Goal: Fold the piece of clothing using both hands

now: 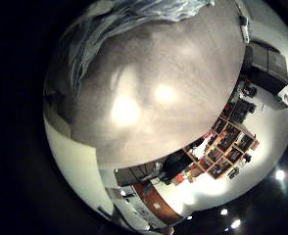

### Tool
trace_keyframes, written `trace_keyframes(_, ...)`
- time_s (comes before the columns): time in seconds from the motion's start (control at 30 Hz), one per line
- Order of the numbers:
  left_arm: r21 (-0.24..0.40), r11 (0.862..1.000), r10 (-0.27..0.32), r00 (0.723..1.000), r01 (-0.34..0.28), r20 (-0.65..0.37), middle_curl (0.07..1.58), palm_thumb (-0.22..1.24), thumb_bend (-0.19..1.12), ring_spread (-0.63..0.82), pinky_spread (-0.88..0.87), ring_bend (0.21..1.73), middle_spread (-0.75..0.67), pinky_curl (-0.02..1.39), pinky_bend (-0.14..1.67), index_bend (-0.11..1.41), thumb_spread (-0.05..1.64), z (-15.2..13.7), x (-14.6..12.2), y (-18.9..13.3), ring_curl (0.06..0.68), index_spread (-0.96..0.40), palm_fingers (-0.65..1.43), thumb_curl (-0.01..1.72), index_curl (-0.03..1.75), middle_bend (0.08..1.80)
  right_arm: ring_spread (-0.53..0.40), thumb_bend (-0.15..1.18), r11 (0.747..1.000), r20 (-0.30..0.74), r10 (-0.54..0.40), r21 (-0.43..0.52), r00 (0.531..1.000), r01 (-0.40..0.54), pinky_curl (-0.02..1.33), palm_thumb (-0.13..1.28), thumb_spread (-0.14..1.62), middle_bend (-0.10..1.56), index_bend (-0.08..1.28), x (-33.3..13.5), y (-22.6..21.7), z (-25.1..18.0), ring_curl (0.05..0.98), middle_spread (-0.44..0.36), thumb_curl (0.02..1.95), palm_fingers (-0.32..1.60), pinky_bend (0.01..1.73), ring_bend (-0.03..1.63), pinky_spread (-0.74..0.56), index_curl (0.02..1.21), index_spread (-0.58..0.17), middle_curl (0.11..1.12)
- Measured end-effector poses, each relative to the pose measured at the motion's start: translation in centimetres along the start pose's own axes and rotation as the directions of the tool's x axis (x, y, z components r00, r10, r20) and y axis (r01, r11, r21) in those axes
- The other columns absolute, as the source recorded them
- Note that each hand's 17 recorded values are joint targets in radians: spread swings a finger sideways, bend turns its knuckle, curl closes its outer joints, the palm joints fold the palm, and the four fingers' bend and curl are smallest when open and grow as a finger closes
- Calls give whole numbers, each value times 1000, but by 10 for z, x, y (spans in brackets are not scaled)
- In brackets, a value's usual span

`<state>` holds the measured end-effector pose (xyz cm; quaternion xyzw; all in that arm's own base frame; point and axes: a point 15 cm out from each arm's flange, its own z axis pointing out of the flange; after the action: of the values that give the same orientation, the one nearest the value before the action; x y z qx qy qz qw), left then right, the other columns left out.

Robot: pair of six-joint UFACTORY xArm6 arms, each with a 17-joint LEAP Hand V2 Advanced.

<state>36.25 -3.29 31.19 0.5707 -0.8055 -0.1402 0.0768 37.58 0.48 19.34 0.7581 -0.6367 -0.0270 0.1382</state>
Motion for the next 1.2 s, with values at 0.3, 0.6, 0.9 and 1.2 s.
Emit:
trace_keyframes(0.3,-68,996,59,998,-61,-20,994,850,-13,-456,-572,1359,-589,649,1224,218,1076,13,9,47,499,-730,1096,642,1469,959,-235,52,988,-6,17,155,1000,-16,503,984,1152,1174,1003,8,33,-47,601,-221,520,1155,1328,1327,-281,852,-365,853)
trace_keyframes(0.6,-64,994,90,995,-92,-32,1006,841,-15,-460,-575,1351,-602,647,1223,193,1079,2,6,89,498,-711,1099,641,1496,947,-216,8,986,-8,33,164,999,-32,581,1010,1143,1251,1068,11,104,-82,656,-185,575,1097,1373,1381,-230,918,-315,890)
trace_keyframes(0.9,-47,994,94,995,-95,-34,1013,839,-13,-463,-577,1348,-614,640,1226,194,1080,-31,4,97,496,-691,1107,640,1514,935,-206,-11,962,-6,59,266,998,-55,623,1009,1129,1270,1079,22,114,-146,678,-165,623,1101,1354,1387,-226,935,-286,888)
trace_keyframes(1.2,-13,996,88,996,-89,-24,1014,829,-14,-461,-575,1348,-616,634,1233,190,1068,-73,-8,79,496,-670,1117,639,1527,936,-202,-11,952,-1,76,297,997,-72,657,996,1115,1277,1086,30,87,-180,685,-155,657,1106,1329,1388,-228,939,-272,880)
